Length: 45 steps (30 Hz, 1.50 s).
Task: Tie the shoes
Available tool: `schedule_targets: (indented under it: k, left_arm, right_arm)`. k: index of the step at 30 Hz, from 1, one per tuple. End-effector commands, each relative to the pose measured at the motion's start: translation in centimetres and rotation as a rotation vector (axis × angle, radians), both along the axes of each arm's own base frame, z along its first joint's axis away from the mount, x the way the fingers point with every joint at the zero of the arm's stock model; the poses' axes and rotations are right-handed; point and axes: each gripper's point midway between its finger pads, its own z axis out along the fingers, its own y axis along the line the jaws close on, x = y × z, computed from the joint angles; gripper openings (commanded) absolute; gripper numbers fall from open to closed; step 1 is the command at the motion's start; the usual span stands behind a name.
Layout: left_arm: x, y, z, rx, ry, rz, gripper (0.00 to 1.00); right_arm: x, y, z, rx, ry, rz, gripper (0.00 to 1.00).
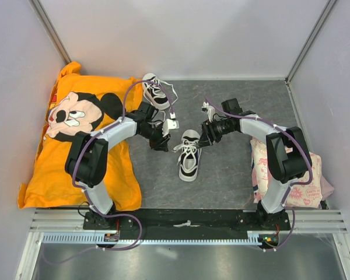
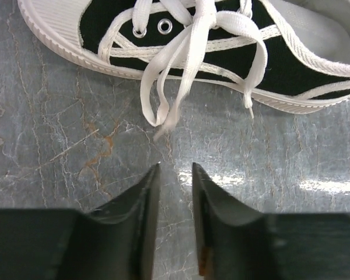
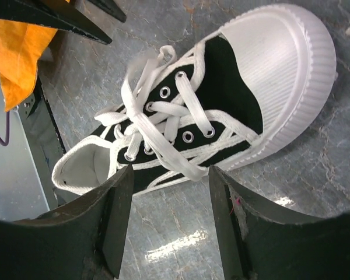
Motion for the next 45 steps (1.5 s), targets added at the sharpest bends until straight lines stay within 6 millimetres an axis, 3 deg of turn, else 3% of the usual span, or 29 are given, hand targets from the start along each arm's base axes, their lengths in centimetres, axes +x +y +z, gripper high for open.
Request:
schedule_targets:
  k: [1, 7, 12, 25, 29, 32, 33, 35, 45]
  left_arm:
    - [0.4, 0.1, 1.8, -0.052, -0.077, -0.053, 0.40]
    - [2.9, -0.5, 2.4, -0.115, -0.196, -0.118, 0.49]
    - [3.0, -2.1, 2.7, -0.208, -0.251, -0.244, 0.53]
    - [4.4, -2.8, 2.3, -0.195, -0.306, -0.285, 0.53]
    - [4.3, -2.8, 2.4, -0.201, -0.313, -0.301, 0.52]
    - [3.6, -3.0, 2.3, -0.211, -0.324, -0.347, 0.51]
    - [3.5, -3.2, 2.2, -0.214, -0.338, -0.370, 0.51]
    - [3.1, -3.8, 2.0, -0.208, -0.346, -0.404, 0.51]
    - [2.0, -5.4, 0.3, -0.126, -0.342, -0.480, 0.52]
  right_arm:
    - [1.2, 0.7, 1.8, 0.033, -0.107, 0.058, 0.62]
    - [1.7, 0.3, 1.5, 0.005, -0.256, 0.174, 0.69]
    - [1.4, 0.0, 0.9, -0.005, -0.395, 0.292, 0.73]
    - [-0.5, 1.5, -0.7, -0.061, -0.548, 0.480, 0.66]
    - [-1.0, 1.2, -1.8, -0.094, -0.579, 0.520, 0.52]
    - [-1.0, 1.2, -1.7, -0.106, -0.591, 0.521, 0.29]
    - [-0.9, 1.1, -1.6, -0.110, -0.601, 0.520, 0.13]
    - [-0.6, 1.0, -1.5, -0.123, -0.609, 0.514, 0.00]
    - [-0.2, 1.1, -0.6, -0.125, -0.595, 0.462, 0.00]
